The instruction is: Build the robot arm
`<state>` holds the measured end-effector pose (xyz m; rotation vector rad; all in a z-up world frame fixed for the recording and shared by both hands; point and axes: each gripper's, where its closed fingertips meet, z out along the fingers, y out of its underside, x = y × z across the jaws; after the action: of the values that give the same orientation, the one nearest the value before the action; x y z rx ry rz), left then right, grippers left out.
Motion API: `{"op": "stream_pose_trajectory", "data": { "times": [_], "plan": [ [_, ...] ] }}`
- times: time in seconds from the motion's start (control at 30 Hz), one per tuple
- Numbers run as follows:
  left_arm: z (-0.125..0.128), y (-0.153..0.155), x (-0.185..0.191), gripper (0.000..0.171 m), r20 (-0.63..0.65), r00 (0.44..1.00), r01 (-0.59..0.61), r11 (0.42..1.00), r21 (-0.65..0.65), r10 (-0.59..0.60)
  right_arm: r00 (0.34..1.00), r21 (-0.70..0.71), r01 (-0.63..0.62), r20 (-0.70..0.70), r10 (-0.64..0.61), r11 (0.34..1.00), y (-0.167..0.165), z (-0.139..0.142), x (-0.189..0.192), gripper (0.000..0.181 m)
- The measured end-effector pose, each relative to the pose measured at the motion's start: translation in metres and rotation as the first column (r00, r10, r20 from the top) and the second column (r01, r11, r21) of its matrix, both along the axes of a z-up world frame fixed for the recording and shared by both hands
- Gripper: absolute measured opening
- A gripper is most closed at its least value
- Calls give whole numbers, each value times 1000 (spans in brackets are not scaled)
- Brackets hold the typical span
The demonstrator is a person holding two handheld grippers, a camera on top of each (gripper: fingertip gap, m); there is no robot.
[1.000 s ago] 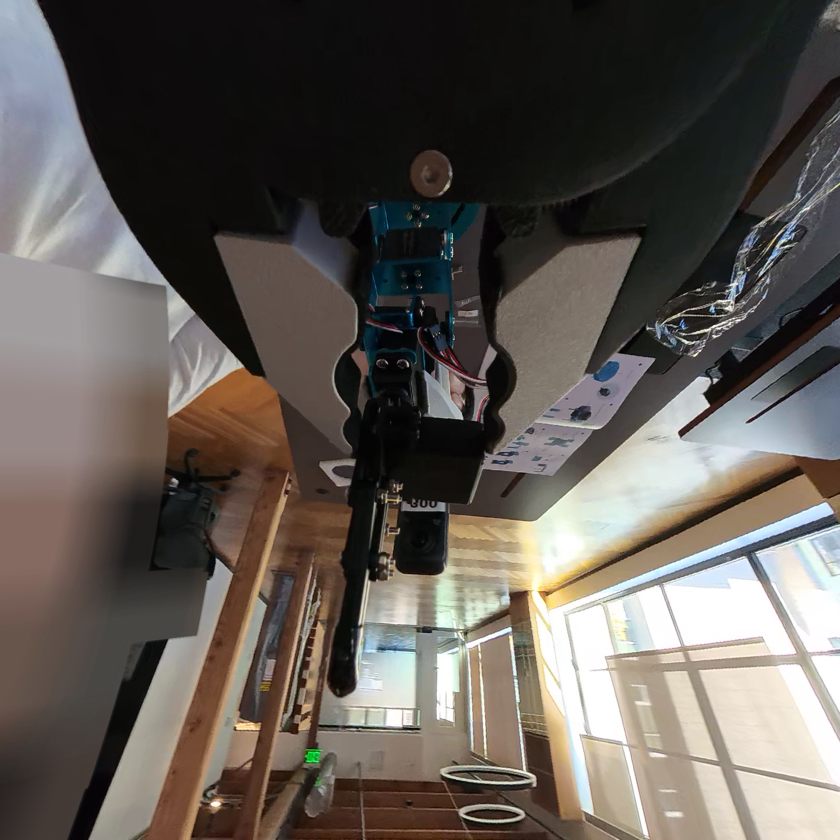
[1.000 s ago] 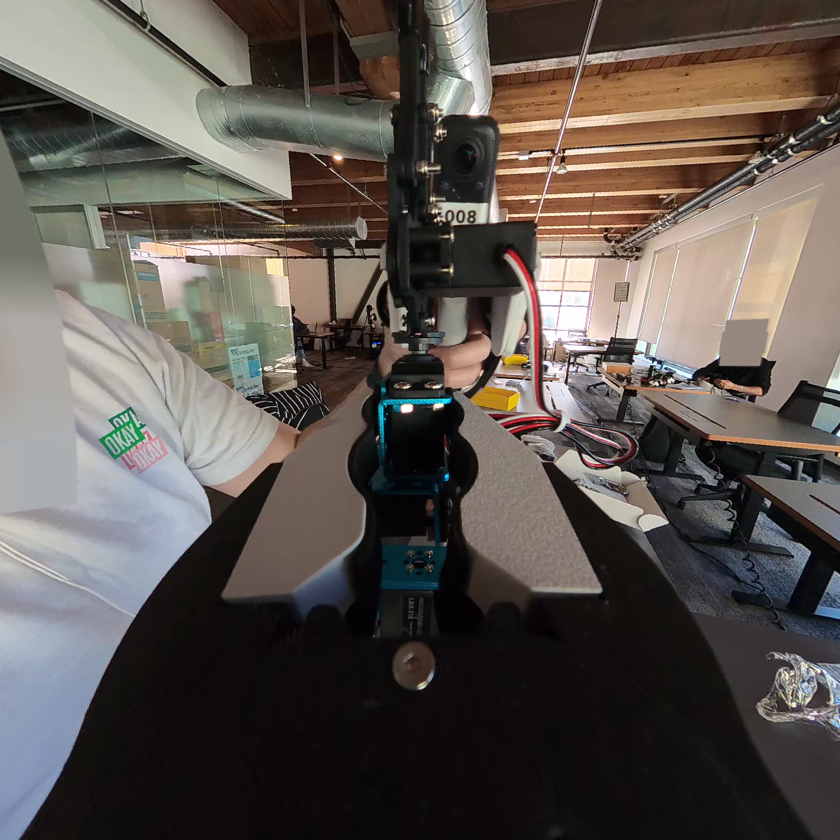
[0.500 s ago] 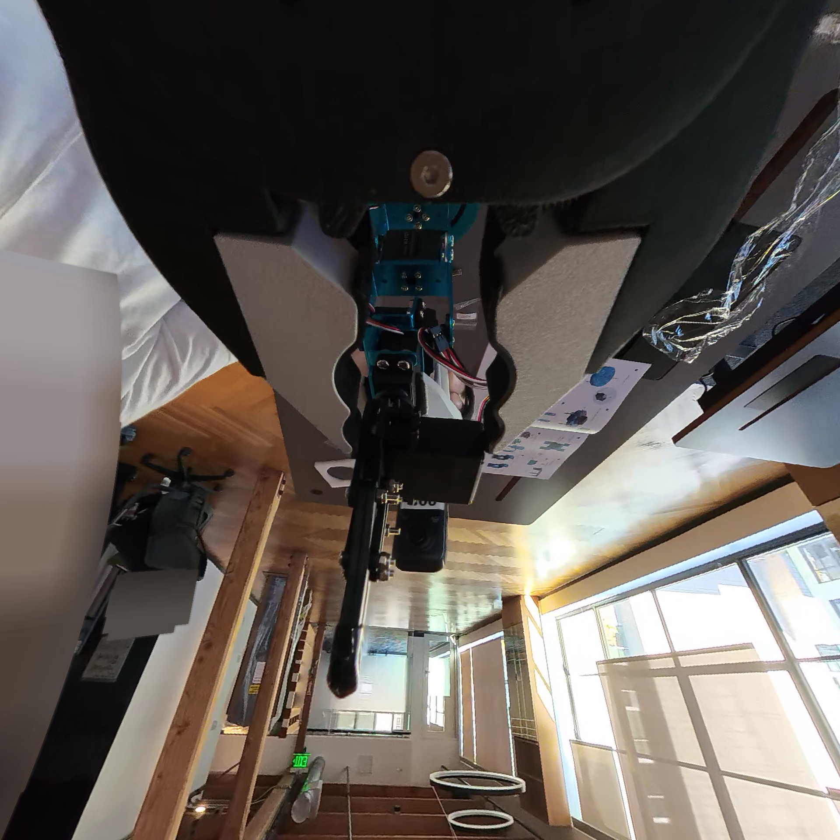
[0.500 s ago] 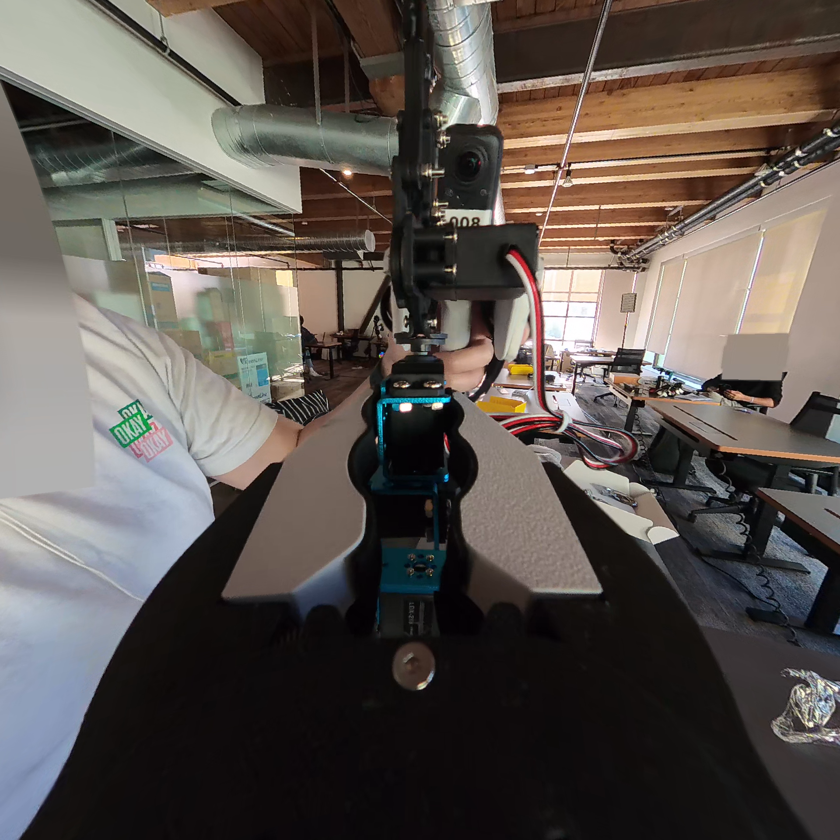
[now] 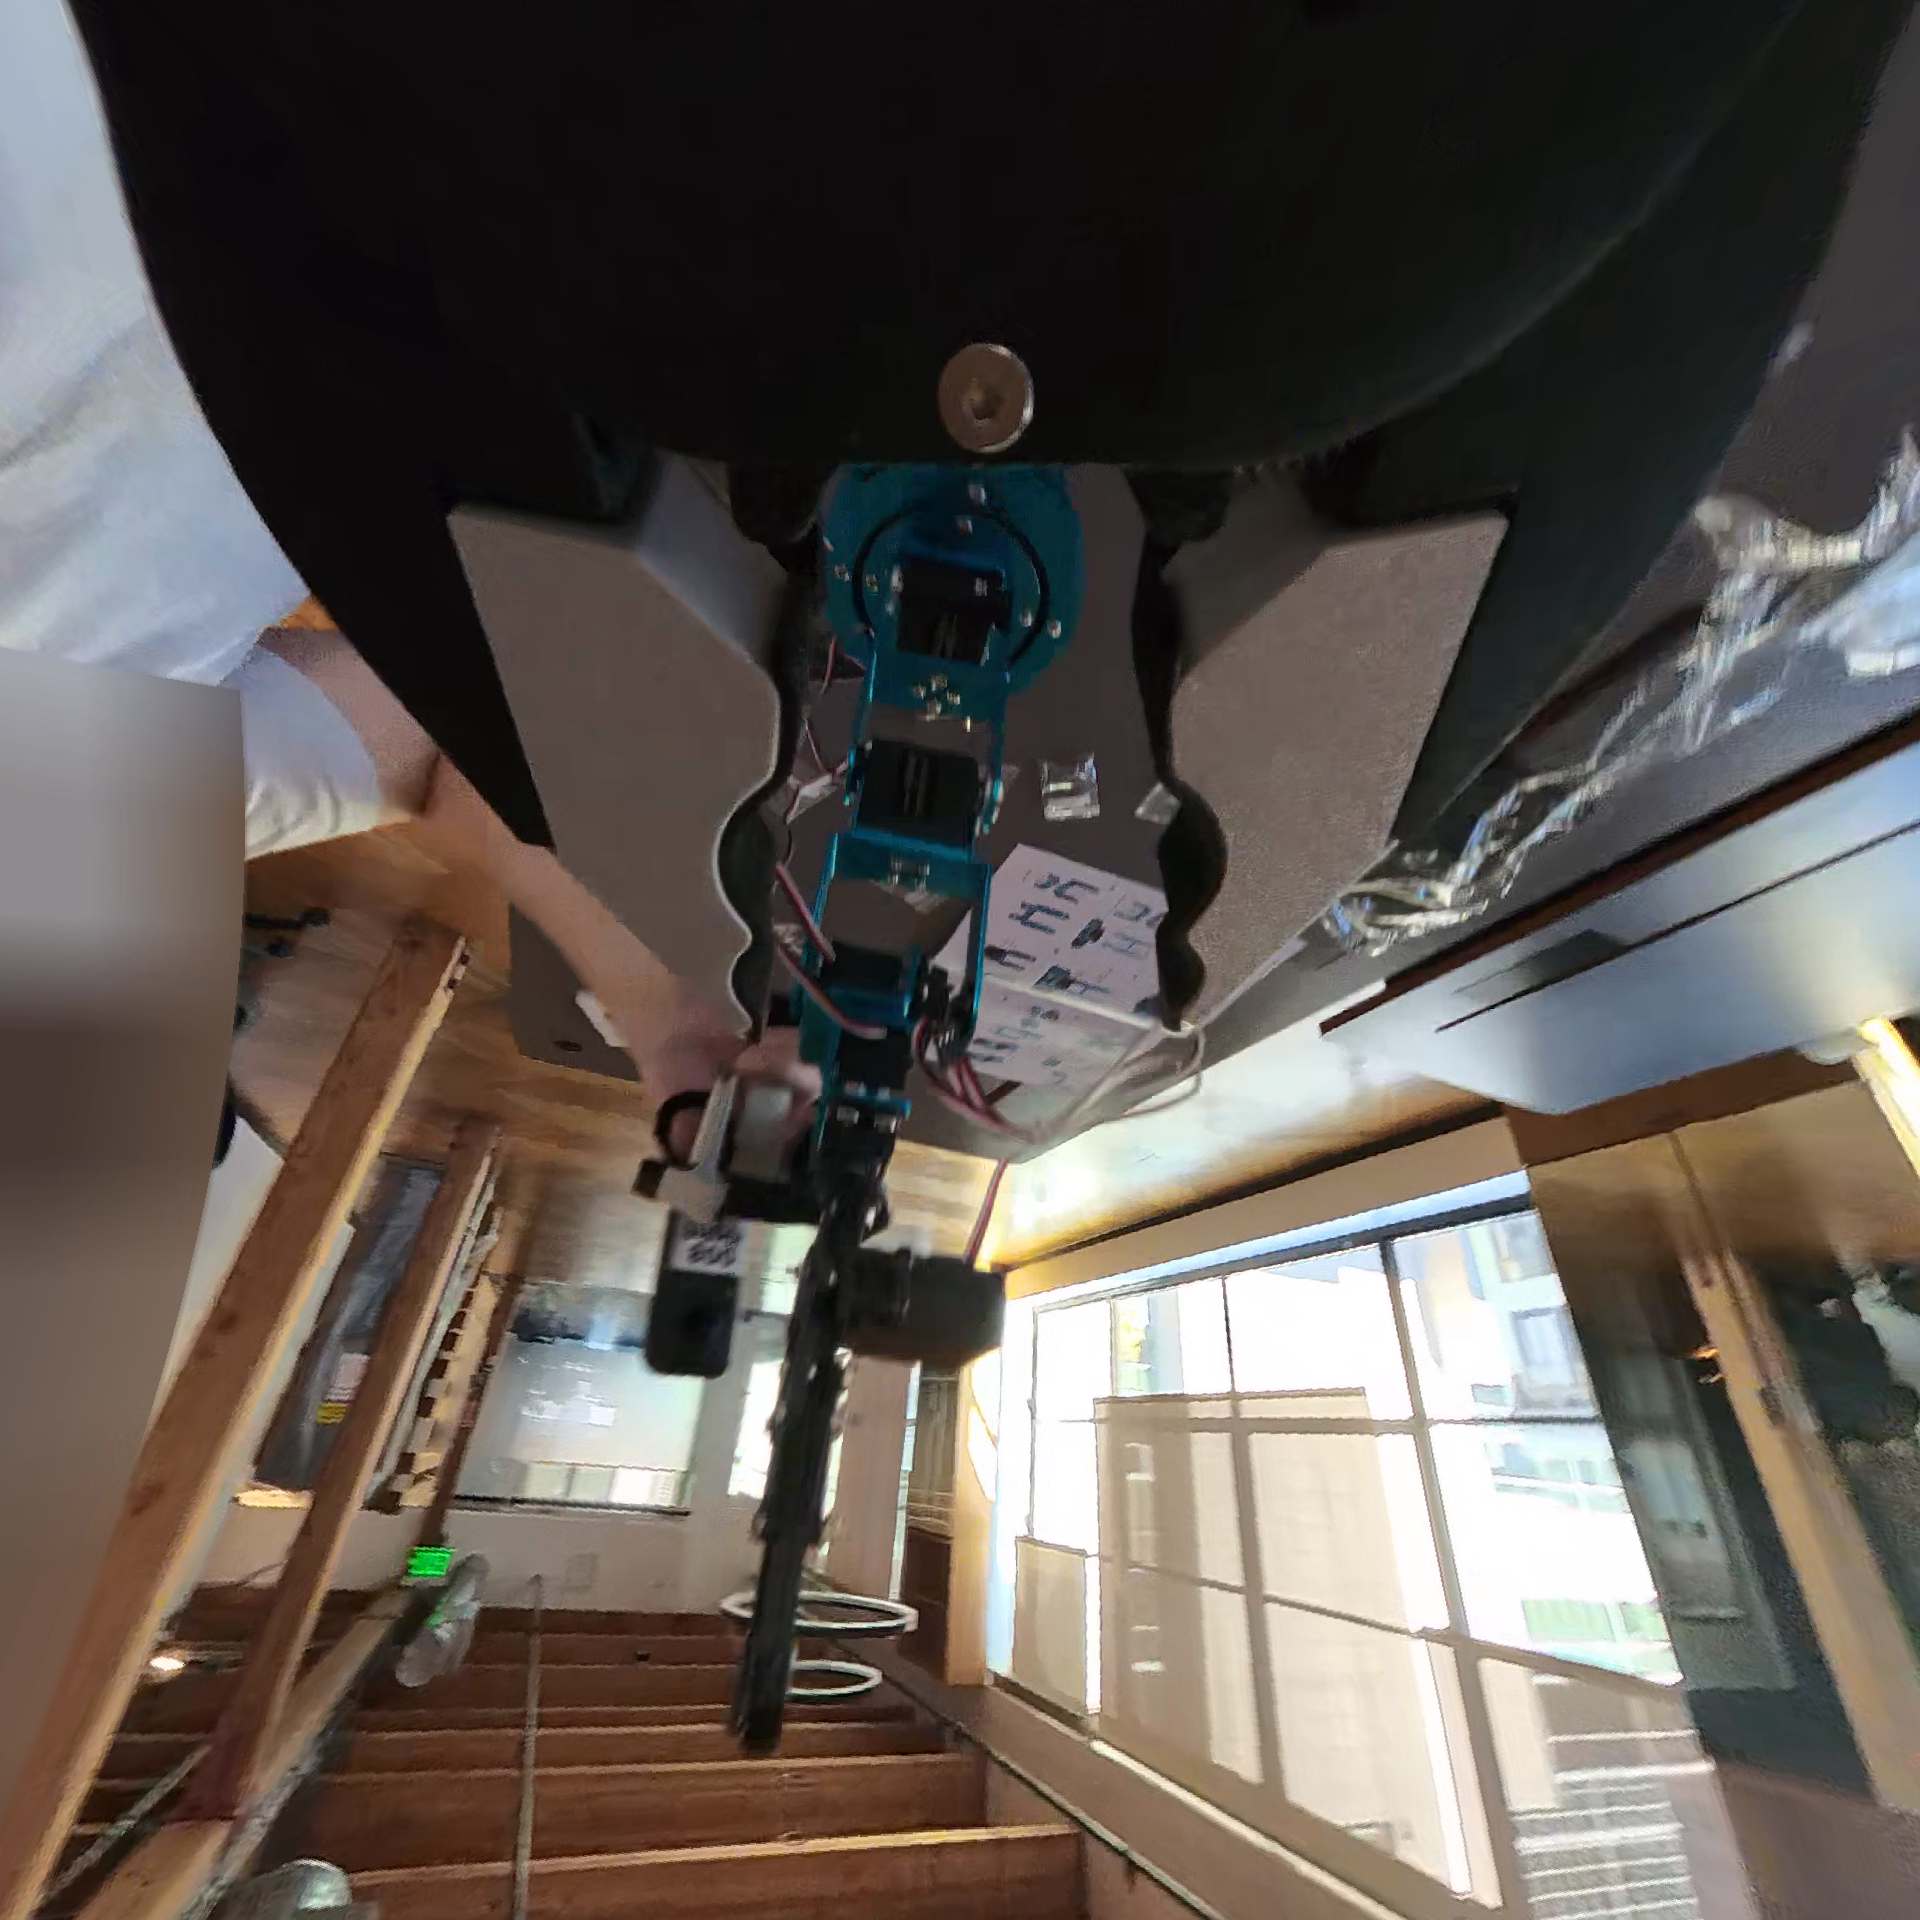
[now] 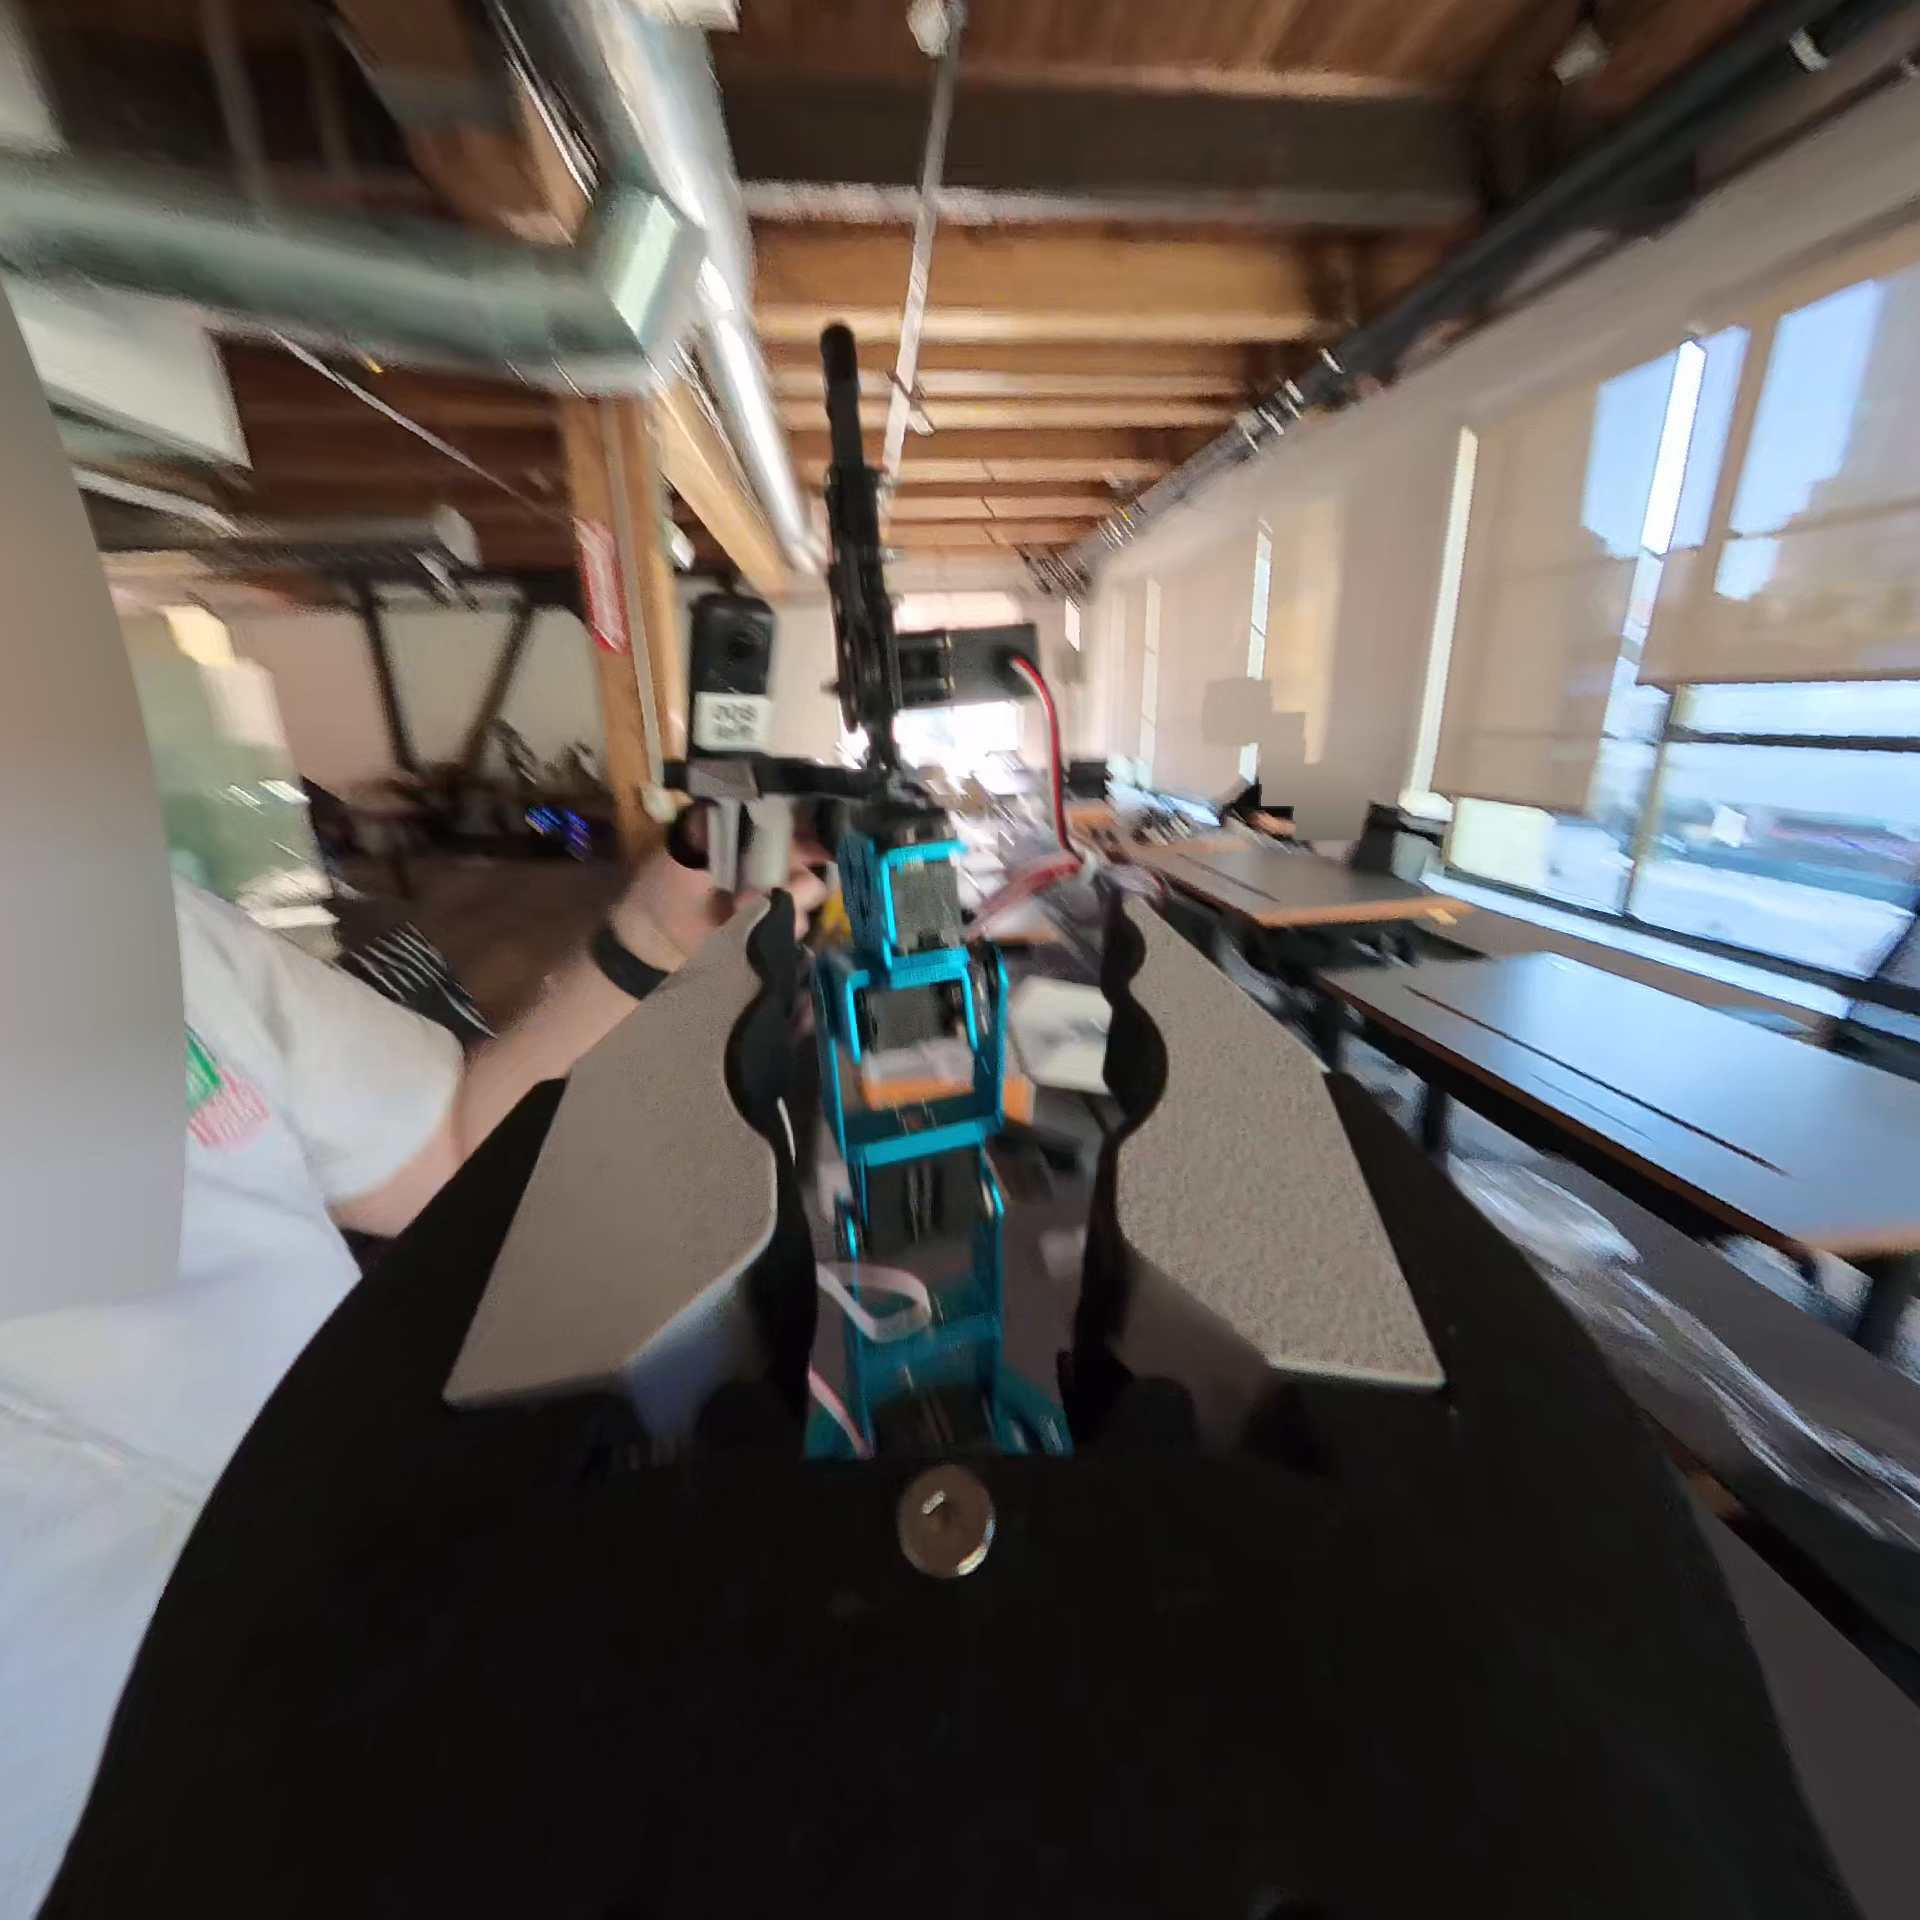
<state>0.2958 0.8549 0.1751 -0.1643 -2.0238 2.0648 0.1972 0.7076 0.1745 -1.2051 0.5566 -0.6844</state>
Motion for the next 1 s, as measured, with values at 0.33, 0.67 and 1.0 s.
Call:
{"op": "stream_pose_trajectory", "data": {
  "times": [0.33, 0.67, 1.0],
  "plan": [
    [-91, 10, -53, 63, -292, 872, -417, 909, -23, 392, 878, -394, 399, -95, -469, 828, -183, -73, -215, 43],
    [-74, -48, -89, 54, -260, 711, -679, 734, -10, 654, 670, -160, 708, -154, -726, 688, -392, -101, -337, 36],
    [-72, -87, -91, 51, -135, 610, -773, 624, 115, 781, 602, -203, 764, -120, -790, 613, -471, -139, -335, 30]
  ]
}}
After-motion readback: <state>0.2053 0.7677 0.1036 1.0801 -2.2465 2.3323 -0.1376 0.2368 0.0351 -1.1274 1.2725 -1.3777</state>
